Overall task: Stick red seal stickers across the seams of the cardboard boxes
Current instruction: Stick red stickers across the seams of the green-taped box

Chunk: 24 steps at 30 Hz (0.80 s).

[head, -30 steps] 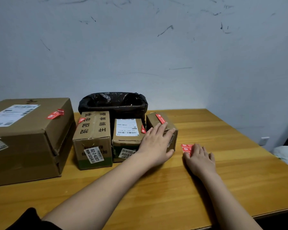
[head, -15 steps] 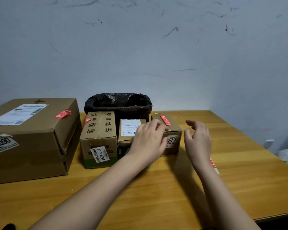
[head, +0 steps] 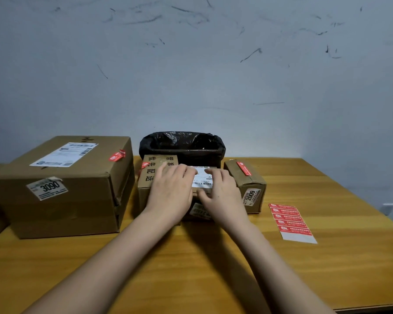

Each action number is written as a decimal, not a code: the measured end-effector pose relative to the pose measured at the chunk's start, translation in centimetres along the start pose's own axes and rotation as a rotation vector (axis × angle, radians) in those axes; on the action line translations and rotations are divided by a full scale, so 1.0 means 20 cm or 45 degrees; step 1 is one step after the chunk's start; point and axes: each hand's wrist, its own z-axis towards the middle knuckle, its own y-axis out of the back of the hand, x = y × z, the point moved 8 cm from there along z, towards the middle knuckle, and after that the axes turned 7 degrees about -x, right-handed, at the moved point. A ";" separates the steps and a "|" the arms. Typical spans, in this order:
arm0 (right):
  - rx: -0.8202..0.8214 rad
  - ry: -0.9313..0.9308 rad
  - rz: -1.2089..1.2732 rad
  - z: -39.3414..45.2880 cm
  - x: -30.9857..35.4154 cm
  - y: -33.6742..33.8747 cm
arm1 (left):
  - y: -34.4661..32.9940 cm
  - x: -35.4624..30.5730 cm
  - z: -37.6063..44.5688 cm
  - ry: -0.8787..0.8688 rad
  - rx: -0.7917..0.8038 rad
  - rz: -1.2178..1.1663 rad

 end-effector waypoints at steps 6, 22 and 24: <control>0.102 -0.101 -0.166 -0.05 0.01 -0.12 | 0.00 0.07 -0.07 -0.068 0.073 0.015; -0.206 -0.214 -0.188 -0.05 0.00 -0.18 | -0.01 0.13 -0.12 0.070 0.151 -0.106; -0.314 -0.191 -0.153 -0.05 0.01 -0.12 | -0.01 0.13 -0.11 0.094 0.163 -0.123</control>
